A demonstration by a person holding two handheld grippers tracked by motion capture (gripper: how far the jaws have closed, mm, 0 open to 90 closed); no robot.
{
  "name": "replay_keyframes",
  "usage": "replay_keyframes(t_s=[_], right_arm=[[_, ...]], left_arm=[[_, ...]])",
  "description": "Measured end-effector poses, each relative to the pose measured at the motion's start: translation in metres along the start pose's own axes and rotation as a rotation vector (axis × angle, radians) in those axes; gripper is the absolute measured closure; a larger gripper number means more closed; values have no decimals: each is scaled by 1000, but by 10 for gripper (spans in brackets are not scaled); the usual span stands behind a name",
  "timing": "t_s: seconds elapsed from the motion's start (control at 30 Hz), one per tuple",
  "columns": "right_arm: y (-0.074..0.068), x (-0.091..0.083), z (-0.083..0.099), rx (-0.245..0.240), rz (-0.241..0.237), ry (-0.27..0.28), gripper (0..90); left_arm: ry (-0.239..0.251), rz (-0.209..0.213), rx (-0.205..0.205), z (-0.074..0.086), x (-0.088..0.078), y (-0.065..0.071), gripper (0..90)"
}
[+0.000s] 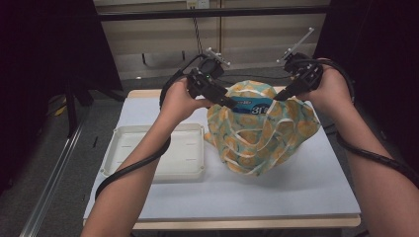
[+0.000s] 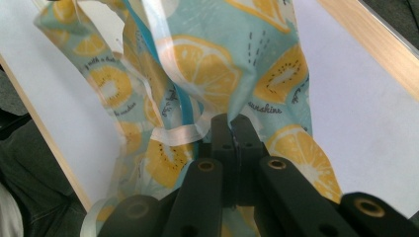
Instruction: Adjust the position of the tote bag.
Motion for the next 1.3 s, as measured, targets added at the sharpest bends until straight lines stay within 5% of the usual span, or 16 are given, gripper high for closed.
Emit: replay_keyframes(t_s=[0.17,0.4,0.5,0.63,0.8,1.07,1.3], right_arm=[[0,1,0,10,-8,8,900],[-1,3,-2,-2,-1,-7,900],[0,3,-1,2,-5,-1,900],[0,2,-1,8,-5,2,900],[0,1,1,16,-1,18,900],[1,-10,1,16,10,37,900],[7,-19,3,24,19,63,900]], left_arm=[[-22,-1,-11,26,7,0,275],[-49,-9,-4,40,19,6,318],[-56,-3,6,41,22,10,490],[-85,9,36,40,25,14,835],[-63,21,44,26,15,15,900],[88,7,14,-33,-30,2,900],[123,-33,-37,-58,-18,-15,898]])
Point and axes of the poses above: each handheld gripper's, and its own axes: x roughly forward along the jaws, z roughly out of its underside, y roughly to its right, the point moved 7 cm from there along x, roughly forward along the jaws, and after that the axes turned 14 degrees about -z, right-handed, at the moved point
